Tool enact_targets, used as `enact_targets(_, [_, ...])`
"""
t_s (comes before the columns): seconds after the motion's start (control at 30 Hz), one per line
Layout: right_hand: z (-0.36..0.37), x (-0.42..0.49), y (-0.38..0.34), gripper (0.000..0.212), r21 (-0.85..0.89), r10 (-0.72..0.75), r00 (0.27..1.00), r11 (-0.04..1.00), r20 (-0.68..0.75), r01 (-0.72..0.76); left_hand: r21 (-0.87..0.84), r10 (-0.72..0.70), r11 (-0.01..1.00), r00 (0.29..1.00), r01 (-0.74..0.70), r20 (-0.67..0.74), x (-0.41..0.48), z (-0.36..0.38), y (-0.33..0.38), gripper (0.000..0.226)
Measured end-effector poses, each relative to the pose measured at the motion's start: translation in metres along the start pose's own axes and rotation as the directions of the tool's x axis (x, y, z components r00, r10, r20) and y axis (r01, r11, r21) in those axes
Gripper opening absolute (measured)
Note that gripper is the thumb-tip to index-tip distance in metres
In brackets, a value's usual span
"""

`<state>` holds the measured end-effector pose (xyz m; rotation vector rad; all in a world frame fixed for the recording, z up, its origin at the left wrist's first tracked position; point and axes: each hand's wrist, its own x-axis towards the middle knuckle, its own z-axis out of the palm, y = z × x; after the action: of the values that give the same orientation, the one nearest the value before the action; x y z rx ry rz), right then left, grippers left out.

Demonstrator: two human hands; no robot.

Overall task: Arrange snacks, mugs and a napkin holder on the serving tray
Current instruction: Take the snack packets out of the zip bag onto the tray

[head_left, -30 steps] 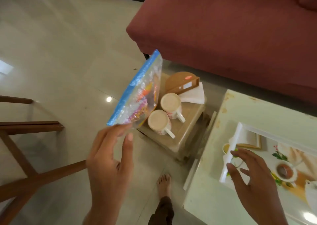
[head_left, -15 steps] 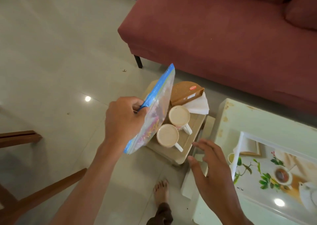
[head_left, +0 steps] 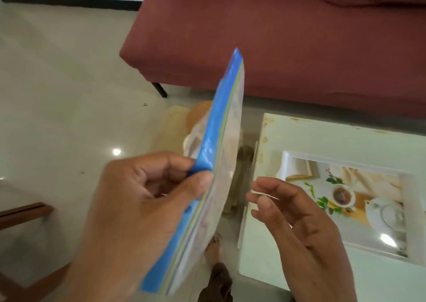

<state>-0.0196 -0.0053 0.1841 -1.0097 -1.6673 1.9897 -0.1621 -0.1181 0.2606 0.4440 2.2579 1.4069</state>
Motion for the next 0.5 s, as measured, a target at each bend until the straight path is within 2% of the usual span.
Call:
enact_targets(0.1, [-0.036,0.0,-0.004,0.029,0.098,0.1,0.992,0.989,0.08,-0.107,-0.009,-0.063,0.998,0.998,0.063,-0.018,-0.022,0.063,-0.006,0.022])
enact_targets(0.17, [-0.065,-0.001,-0.001,0.03,0.089,0.165,0.982,0.981,0.092,-0.173,-0.03,-0.104,0.994,0.994,0.103,-0.027,-0.038,0.107,-0.006,0.021])
enact_targets(0.27, [-0.109,-0.004,0.006,0.031,0.053,0.22,0.971,0.973,0.094,-0.226,-0.045,-0.156,0.987,0.987,0.155,-0.035,-0.062,0.167,-0.012,0.006])
enact_targets(0.4, [-0.165,-0.011,0.015,0.02,-0.022,0.253,0.967,0.967,0.026,-0.253,0.023,-0.169,0.985,0.985,0.17,-0.046,-0.09,0.238,-0.015,0.016])
enact_targets(0.47, [-0.19,-0.013,0.02,0.009,0.002,0.281,0.959,0.96,-0.033,-0.281,0.074,-0.153,0.985,0.986,0.157,-0.065,-0.098,0.265,-0.016,0.02])
enact_targets(0.5, [-0.201,-0.014,0.024,0.011,0.019,0.288,0.956,0.957,-0.055,-0.288,0.086,-0.149,0.984,0.987,0.155,-0.064,-0.1,0.276,-0.018,0.023])
